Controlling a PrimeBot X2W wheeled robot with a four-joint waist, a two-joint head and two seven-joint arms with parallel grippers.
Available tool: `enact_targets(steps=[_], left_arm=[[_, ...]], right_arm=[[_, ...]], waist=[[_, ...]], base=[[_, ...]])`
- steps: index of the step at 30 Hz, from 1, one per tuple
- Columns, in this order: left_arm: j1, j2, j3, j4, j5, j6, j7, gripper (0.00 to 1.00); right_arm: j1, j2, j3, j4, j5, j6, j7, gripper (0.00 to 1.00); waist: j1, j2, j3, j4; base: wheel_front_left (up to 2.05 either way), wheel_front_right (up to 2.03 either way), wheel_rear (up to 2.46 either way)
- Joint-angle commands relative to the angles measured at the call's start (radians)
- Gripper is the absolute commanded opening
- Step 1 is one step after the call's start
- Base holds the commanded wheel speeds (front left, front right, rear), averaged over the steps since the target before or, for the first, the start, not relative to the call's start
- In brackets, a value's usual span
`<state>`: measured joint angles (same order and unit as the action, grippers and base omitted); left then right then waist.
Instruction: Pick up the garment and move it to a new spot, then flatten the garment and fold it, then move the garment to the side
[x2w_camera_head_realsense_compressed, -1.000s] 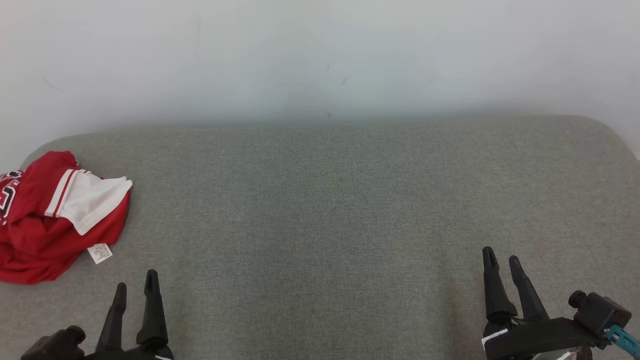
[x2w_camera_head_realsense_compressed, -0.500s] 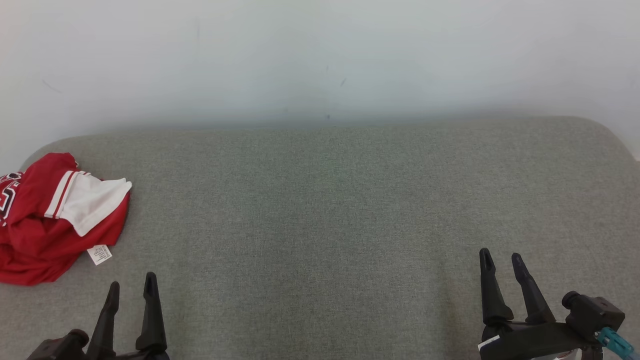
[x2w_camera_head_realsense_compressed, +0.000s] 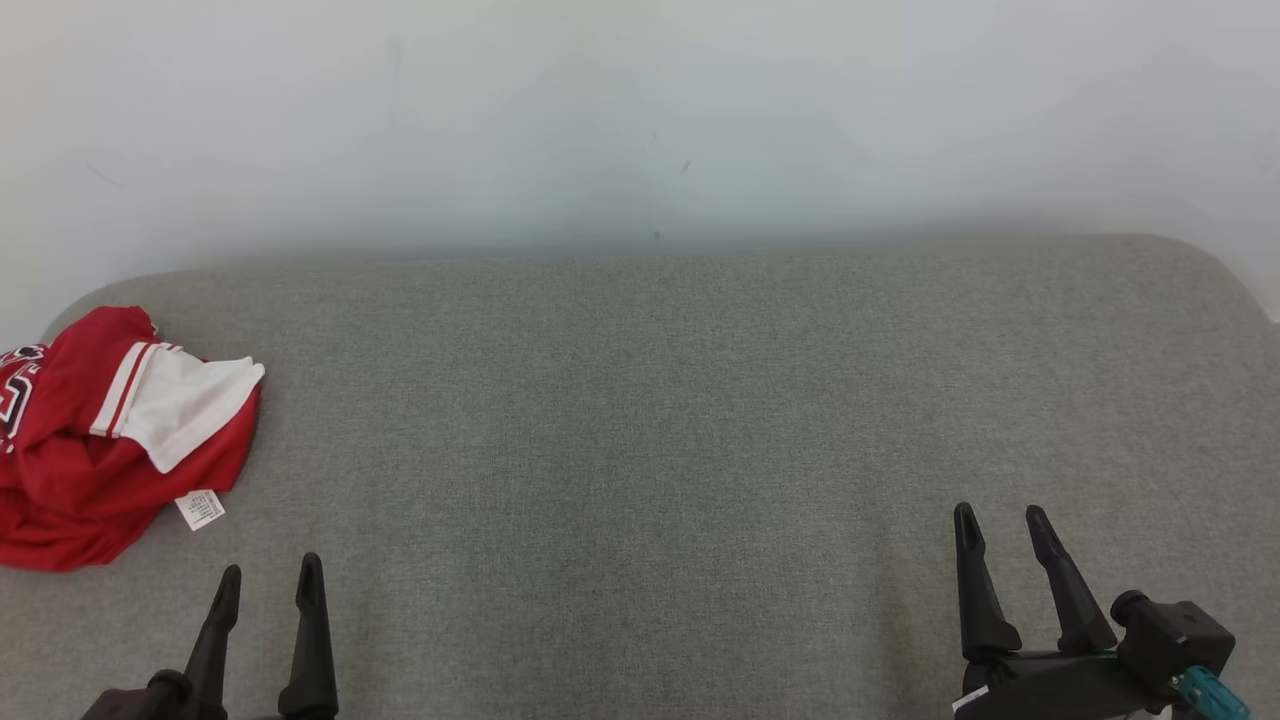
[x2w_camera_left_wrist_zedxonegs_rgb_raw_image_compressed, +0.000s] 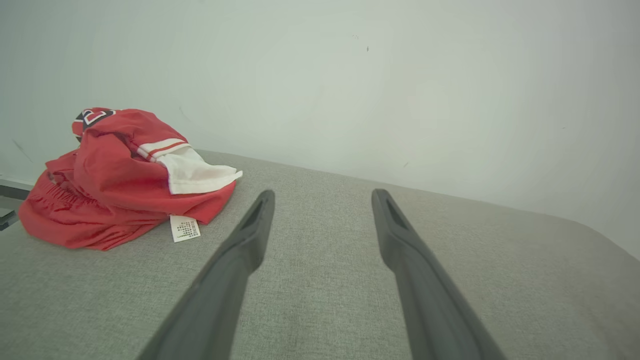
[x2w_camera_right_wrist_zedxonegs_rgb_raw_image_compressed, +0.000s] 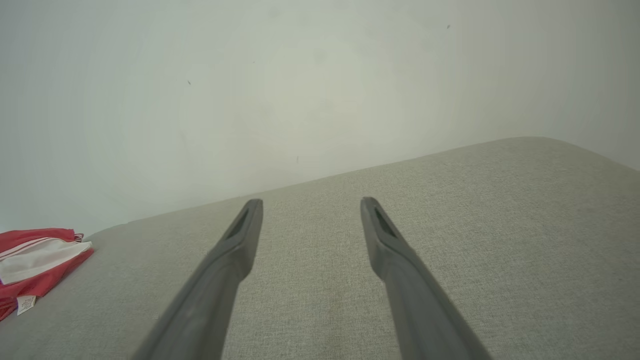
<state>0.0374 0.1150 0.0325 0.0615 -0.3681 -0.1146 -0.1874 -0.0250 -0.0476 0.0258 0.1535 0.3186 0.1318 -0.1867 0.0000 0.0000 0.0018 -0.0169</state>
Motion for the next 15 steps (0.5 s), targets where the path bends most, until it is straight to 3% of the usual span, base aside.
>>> enact_targets(steps=[1,15], left_arm=[[0.006,0.014,-0.005,-0.004,0.031,-0.008,-0.012,1.00],[0.022,0.022,0.011,0.009,0.109,-0.010,-0.040,1.00]], right_arm=[[0.001,-0.004,-0.002,-0.007,-0.037,-0.001,-0.013,1.00],[0.006,-0.004,-0.010,0.002,-0.130,-0.002,-0.040,1.00]], waist=[[0.0000,0.0000,0.001,0.001],[0.0000,0.0000,0.002,-0.001]], base=[[0.00,0.00,0.00],[0.00,0.00,0.00]])
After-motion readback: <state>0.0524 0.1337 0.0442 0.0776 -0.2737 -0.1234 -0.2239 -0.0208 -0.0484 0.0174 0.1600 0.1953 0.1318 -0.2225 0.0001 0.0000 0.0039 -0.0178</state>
